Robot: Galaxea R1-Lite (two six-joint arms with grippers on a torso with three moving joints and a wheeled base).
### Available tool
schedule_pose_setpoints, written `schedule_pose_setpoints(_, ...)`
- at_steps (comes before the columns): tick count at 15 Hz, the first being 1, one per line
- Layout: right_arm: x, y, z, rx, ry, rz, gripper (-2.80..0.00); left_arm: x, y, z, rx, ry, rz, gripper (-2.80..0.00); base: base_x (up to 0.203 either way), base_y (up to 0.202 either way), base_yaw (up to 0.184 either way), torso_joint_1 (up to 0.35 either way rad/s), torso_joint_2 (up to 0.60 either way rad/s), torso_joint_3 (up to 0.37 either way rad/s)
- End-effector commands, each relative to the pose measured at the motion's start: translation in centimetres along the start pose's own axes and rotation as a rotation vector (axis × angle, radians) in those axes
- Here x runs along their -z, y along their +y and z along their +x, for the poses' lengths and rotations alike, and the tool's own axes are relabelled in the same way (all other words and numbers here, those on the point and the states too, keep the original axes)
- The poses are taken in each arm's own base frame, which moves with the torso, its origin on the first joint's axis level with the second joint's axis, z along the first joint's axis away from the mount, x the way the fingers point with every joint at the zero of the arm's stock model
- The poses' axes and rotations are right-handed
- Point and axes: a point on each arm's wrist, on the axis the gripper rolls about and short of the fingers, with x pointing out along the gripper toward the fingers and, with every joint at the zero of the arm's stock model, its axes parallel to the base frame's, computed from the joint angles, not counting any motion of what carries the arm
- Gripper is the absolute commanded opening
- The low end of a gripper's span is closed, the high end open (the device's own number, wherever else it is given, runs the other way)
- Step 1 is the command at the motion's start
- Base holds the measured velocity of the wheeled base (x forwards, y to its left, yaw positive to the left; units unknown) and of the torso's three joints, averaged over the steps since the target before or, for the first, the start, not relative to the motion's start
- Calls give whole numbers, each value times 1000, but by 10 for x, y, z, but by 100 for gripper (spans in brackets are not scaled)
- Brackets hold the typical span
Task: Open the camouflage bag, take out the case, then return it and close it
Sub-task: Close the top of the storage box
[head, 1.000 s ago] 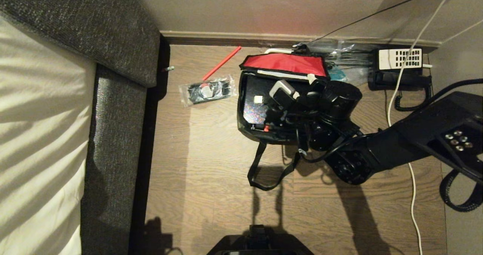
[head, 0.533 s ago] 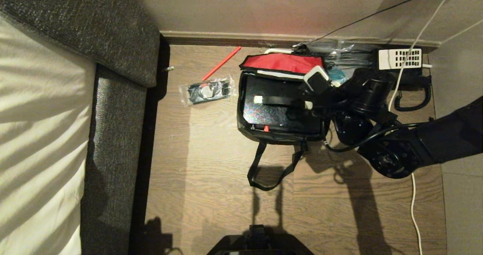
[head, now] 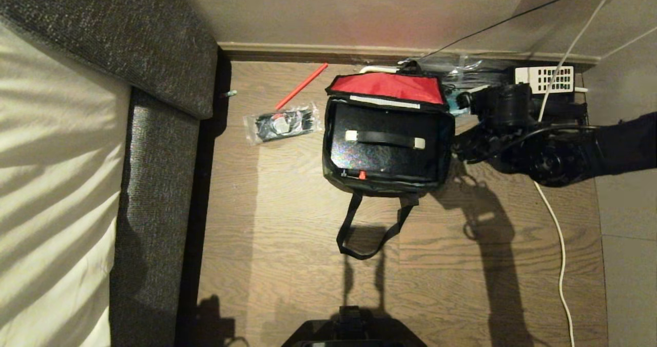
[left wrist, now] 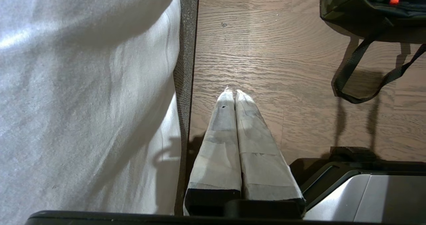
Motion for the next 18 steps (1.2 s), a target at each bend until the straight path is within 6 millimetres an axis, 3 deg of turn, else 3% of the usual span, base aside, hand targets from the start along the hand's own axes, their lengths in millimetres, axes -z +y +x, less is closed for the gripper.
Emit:
schedule_pose_setpoints(1, -5, -12, 28, -1, 58, 40, -280, 0, 0, 0, -1, 2, 0, -280, 0, 0, 0, 0, 0, 0)
schedule_pose_setpoints(6, -18, -49, 42, -121, 56, 310, -280, 0, 0, 0, -1, 2, 0, -280, 0, 0, 0, 0, 0, 0)
schedule_pose_setpoints(8, -9, -58, 44, -113, 39, 332, -280, 0, 0, 0, -1, 2, 0, -280, 0, 0, 0, 0, 0, 0)
schedule_pose_setpoints(9, -3, -58, 46, -129, 42, 376, -280, 0, 0, 0, -1, 2, 0, -280, 0, 0, 0, 0, 0, 0)
schedule_pose_setpoints(15, -20, -69, 49, -399, 16, 794, -280, 0, 0, 0, -1, 2, 0, -280, 0, 0, 0, 0, 0, 0)
schedule_pose_setpoints(18, -23, -66, 56, -452, 17, 841, -280, 0, 0, 0, -1, 2, 0, -280, 0, 0, 0, 0, 0, 0)
